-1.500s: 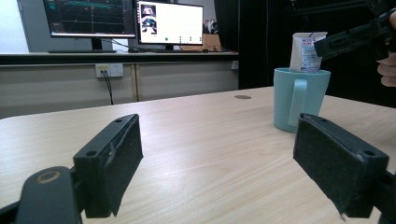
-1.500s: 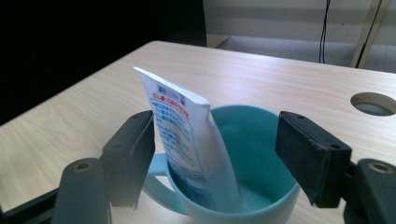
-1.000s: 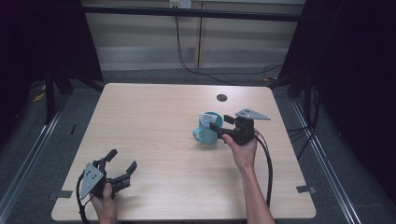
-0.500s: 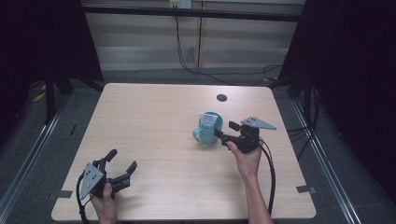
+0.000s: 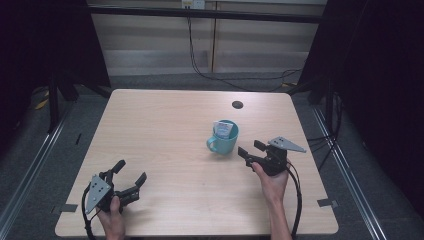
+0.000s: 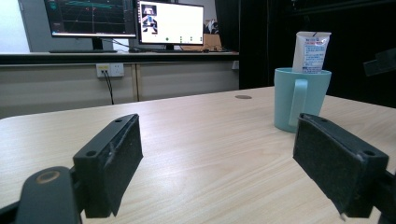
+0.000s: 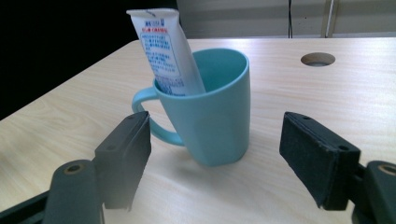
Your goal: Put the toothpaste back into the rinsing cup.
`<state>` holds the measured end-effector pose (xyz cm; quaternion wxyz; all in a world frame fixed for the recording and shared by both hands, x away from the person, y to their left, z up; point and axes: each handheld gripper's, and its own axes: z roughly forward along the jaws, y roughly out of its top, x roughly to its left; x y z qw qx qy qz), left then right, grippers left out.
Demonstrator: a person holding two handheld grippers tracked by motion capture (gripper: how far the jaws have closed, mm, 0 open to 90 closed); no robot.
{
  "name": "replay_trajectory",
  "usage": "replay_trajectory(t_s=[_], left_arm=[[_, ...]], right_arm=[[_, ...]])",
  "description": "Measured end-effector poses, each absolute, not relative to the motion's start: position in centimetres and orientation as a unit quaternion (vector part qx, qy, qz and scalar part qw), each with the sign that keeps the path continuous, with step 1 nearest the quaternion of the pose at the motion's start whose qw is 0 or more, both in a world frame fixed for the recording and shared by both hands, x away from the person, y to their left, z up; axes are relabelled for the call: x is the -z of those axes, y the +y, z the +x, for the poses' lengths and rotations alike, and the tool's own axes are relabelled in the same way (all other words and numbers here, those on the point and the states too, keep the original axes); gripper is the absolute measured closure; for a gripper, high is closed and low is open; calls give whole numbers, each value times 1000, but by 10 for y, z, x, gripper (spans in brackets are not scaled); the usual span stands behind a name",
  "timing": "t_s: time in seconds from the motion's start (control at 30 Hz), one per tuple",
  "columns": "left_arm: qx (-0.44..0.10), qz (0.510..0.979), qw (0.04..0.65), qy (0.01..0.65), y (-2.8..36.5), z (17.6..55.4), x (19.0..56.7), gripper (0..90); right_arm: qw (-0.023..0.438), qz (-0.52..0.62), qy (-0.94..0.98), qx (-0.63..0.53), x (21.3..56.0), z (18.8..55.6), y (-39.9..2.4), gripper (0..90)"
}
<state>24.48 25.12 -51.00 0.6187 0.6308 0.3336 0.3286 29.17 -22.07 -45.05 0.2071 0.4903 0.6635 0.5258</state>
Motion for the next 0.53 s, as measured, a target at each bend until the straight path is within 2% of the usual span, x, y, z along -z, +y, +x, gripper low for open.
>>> replay_trajectory(t_s=[0.53], left_arm=[[-329, 629, 619, 337, 251, 245, 510, 156]], right_arm=[[237, 496, 659, -514, 462, 263, -231, 250]])
